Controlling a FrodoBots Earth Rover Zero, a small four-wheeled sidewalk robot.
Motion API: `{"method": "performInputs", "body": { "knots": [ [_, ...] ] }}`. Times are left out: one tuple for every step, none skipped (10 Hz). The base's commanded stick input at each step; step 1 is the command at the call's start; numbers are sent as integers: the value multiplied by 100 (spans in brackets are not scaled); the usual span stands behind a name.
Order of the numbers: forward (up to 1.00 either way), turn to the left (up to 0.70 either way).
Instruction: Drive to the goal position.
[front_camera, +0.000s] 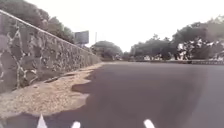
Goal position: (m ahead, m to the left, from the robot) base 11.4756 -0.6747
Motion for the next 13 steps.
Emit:
{"method": "performInputs", "body": {
  "knots": [
    [70, 0],
    [70, 0],
    [70, 0],
    [70, 0],
    [70, 0],
    [70, 0],
    [70, 0],
    [70, -21],
    [70, -35],
    [70, -35],
    [70, -35],
    [70, -35],
    [70, -18]
  ]
}}
